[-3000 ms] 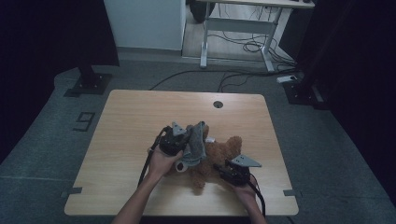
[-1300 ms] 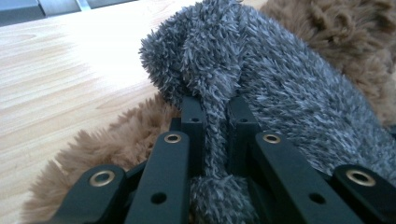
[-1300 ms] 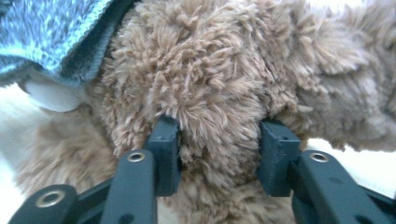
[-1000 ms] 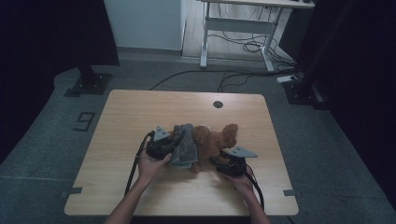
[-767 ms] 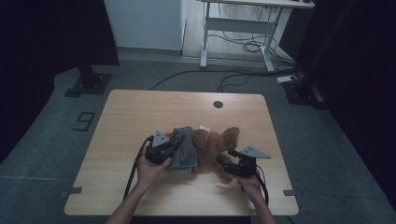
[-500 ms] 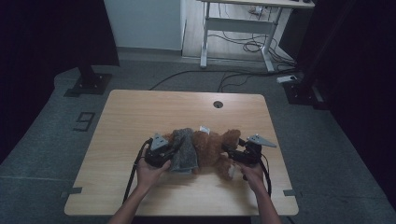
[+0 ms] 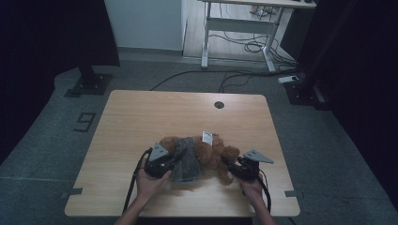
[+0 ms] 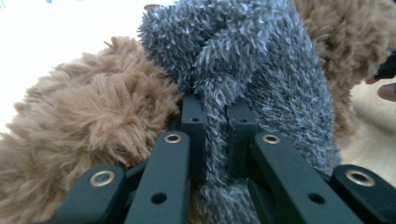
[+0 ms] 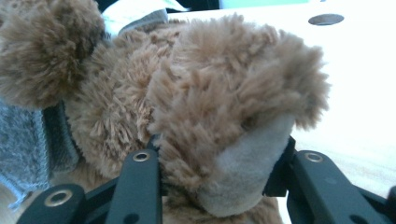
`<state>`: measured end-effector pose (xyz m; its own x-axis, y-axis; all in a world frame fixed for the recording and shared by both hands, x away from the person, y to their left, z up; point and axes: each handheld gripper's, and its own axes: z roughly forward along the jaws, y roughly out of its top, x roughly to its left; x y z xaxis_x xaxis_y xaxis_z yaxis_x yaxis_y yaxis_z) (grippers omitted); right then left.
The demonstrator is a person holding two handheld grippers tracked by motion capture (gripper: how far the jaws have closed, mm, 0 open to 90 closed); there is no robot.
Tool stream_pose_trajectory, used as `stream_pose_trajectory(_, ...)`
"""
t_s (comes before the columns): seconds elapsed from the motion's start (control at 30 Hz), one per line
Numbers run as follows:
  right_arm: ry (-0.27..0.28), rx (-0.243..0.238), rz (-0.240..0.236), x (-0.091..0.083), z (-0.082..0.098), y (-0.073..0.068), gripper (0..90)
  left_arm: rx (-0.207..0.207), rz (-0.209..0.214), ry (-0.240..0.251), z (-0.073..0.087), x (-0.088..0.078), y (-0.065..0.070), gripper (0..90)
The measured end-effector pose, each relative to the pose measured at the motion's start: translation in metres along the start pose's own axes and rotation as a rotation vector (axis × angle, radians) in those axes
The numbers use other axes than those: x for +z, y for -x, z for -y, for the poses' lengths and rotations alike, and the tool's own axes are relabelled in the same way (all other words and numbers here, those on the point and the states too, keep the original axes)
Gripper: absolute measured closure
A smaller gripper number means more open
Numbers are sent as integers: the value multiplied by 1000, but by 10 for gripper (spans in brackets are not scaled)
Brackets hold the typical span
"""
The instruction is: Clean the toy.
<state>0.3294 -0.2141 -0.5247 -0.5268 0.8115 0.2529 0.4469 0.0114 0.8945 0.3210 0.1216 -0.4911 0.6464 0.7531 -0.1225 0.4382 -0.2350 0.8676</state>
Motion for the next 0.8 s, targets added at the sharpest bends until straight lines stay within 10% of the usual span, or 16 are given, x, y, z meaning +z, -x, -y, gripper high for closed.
stream_pose_trajectory(0.17,16,-23,2,-5,10,-2,607,-3,-23,15,-17,-19,5,808)
stream_pose_trajectory(0.37,27,-104,35,-5,15,-6,614,38,-13,107,-76,-32,11,812)
stream_pose_trajectory(0.57,30,-112,32,-6,18,-5,614,107,51,39,-121,9,37,812)
stream_pose_trajectory(0.8,29,-123,38,-6,19,-5,614,162,132,-95,-122,71,78,815)
